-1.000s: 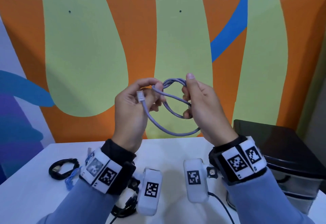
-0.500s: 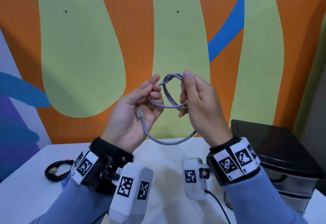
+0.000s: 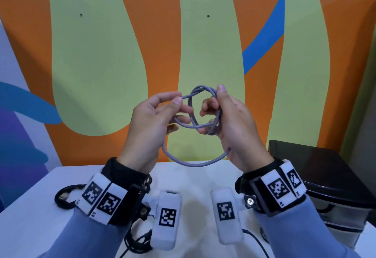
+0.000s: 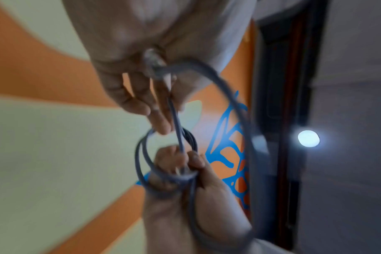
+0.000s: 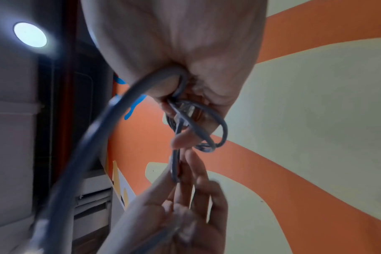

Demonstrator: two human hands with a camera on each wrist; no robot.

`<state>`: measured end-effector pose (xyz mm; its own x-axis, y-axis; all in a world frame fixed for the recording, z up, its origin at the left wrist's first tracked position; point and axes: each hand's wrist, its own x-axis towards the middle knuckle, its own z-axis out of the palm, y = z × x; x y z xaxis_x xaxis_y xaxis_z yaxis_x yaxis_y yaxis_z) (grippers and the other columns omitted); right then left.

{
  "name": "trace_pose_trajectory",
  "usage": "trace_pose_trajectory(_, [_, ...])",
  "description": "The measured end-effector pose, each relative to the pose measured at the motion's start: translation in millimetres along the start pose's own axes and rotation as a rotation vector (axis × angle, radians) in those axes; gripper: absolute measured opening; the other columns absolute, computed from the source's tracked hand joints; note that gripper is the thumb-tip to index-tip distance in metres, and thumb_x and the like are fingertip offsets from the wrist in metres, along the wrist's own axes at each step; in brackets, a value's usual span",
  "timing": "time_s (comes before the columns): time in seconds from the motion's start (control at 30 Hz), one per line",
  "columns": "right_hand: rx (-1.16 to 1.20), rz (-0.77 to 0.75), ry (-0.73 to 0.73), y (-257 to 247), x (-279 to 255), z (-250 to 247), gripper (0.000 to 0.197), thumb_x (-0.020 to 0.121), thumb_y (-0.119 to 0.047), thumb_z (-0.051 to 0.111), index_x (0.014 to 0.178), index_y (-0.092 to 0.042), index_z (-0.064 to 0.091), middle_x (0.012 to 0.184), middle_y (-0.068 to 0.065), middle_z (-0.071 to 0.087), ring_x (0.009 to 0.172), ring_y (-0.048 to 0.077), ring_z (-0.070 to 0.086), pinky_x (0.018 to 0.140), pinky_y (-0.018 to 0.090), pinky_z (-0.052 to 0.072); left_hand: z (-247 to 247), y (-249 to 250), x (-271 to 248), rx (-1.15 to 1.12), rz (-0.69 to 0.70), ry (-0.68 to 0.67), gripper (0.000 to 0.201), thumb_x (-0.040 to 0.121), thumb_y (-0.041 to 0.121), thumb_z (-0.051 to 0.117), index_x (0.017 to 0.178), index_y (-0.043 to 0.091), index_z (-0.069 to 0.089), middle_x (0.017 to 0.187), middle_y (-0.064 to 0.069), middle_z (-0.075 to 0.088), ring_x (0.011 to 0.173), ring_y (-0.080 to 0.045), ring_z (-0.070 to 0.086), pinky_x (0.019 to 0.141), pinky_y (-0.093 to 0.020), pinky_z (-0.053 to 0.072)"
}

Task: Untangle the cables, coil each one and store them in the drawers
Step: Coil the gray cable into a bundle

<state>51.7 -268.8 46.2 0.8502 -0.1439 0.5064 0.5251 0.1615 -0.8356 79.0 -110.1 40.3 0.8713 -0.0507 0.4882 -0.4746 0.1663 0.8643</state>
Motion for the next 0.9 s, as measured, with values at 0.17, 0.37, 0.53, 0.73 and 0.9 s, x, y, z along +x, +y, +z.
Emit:
trace_pose_trajectory(0.17, [0.055,-0.003,0.044,2.2,3.9,-6.8,0.045,0.112,-0.04,0.042,0.075,-0.015,0.05,0.08,0.006,0.057,0.076,0.017,0.057,0.059,0.035,0.057,-14.0,10.3,0.9,0.061,-0.156,-0.212,0.027,0.096,0.028,0.073,0.107,0.004,0.073,0.075,-0.008,0.07,0.053,-0.013,0.05,0.054,-0.024,0.039])
trace_pose_trajectory(0.37, [0.078,0.024,-0.009,8.6,4.7,0.5,0.044,0.111,-0.042,0.043,0.075,-0.017,0.05,0.082,0.002,0.059,0.079,0.021,0.057,0.068,0.042,0.054,-10.0,14.9,-8.3,-0.087,-0.216,-0.347,0.017,0.087,0.009,0.077,0.101,0.0,0.076,0.082,-0.015,0.075,0.06,-0.011,0.067,0.06,-0.014,0.057])
trace_pose_trajectory(0.53, [0.129,0.022,-0.001,7.3,5.6,-0.4,0.04,0.11,-0.038,0.048,0.079,-0.017,0.062,0.087,0.001,0.06,0.084,0.013,0.059,0.077,0.043,0.06,6.1,-2.6,-9.6,0.067,0.065,-0.022,0.006,0.095,0.002,0.074,0.099,-0.003,0.074,0.081,-0.017,0.079,0.067,-0.018,0.075,0.065,-0.021,0.059])
trace_pose_trajectory(0.73, [0.081,-0.019,-0.021,1.3,6.4,-11.8,0.044,0.113,-0.04,0.041,0.076,-0.015,0.048,0.068,0.005,0.06,0.065,0.022,0.062,0.075,0.047,0.06,-8.8,2.2,5.5,-0.023,0.214,0.115,0.017,0.102,0.022,0.069,0.091,0.013,0.077,0.075,-0.007,0.056,0.07,-0.02,0.046,0.062,-0.024,0.043])
trace_pose_trajectory(0.9, [-0.223,-0.229,0.116,0.8,0.6,-7.8,0.048,0.113,-0.038,0.039,0.078,-0.007,0.049,0.062,0.007,0.05,0.055,0.014,0.054,0.065,0.046,0.063,-15.7,9.8,5.5,0.017,0.175,0.057,0.022,0.105,0.022,0.065,0.085,0.015,0.074,0.073,-0.003,0.053,0.062,-0.016,0.043,0.056,-0.022,0.039])
